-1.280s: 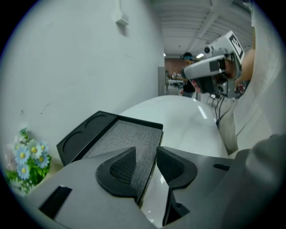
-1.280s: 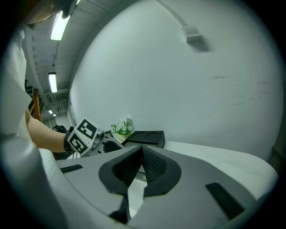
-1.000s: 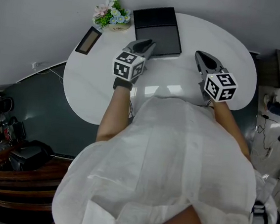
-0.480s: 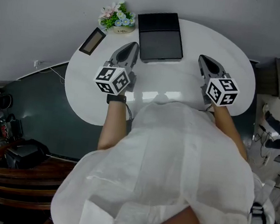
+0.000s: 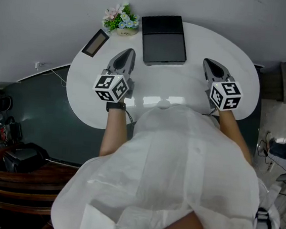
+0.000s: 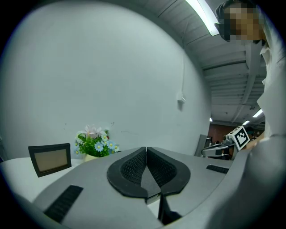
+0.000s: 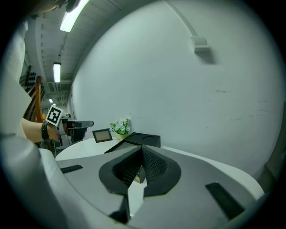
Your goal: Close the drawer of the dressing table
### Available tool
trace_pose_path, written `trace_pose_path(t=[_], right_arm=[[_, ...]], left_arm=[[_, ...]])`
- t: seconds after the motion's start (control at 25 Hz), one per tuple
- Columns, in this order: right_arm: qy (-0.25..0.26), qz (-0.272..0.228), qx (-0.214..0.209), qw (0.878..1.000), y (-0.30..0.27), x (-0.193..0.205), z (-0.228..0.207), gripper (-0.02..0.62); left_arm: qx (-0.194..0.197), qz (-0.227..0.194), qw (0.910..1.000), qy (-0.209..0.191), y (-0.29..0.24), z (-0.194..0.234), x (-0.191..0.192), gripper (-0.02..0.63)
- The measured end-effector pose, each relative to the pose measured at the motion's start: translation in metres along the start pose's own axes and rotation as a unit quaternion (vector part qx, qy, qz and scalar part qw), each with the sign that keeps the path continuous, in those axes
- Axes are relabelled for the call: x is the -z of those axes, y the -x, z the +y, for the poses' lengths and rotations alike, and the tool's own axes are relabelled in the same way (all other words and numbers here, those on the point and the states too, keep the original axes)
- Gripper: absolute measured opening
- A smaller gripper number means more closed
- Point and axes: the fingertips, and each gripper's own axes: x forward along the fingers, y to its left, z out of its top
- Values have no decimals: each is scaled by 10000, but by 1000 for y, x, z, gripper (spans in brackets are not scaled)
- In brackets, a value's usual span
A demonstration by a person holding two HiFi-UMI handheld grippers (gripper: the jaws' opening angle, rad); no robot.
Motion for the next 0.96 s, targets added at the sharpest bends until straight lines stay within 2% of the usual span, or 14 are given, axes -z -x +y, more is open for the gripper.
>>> trace_pose_path(t=[0.96], right_arm=[[96, 3, -22, 10000, 2, -1, 12, 9]], left_arm=[[-44, 55, 10000, 56, 7, 2, 8, 21]])
